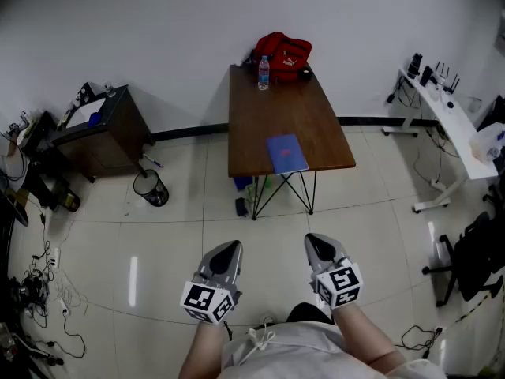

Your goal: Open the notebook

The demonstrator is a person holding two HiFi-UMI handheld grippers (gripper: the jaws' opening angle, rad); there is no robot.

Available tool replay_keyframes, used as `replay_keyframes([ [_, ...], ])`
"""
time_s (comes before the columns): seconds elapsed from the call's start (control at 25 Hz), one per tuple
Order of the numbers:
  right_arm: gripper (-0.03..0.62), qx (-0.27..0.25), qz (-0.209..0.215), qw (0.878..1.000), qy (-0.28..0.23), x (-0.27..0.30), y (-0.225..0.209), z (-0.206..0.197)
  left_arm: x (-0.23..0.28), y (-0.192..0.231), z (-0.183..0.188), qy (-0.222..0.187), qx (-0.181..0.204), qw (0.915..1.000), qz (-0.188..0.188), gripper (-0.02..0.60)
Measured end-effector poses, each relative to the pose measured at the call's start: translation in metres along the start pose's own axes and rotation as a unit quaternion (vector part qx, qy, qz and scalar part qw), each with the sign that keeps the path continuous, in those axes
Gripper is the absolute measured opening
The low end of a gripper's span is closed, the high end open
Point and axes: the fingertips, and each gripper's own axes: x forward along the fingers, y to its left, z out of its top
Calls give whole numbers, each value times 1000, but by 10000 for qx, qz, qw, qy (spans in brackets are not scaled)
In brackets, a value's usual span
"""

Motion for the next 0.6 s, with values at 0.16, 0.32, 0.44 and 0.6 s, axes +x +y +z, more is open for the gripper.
replay_keyframes([
  [0.16, 6, 86, -6, 9999, 136, 21, -2, -9, 1, 23, -7, 45, -40, 9999, 143, 5],
  [0.32, 6, 176, -4, 9997, 186, 49, -18, -10, 19, 43, -12, 102, -75, 9996, 234, 6],
  [0.44, 6, 246, 14, 9994, 249, 78, -38, -12, 46, 62, -13, 121, -119, 9994, 308, 6],
  [0.6, 6, 332, -2, 9989, 343, 125, -81, -8, 99, 87, -8, 171, -124, 9991, 360, 6],
])
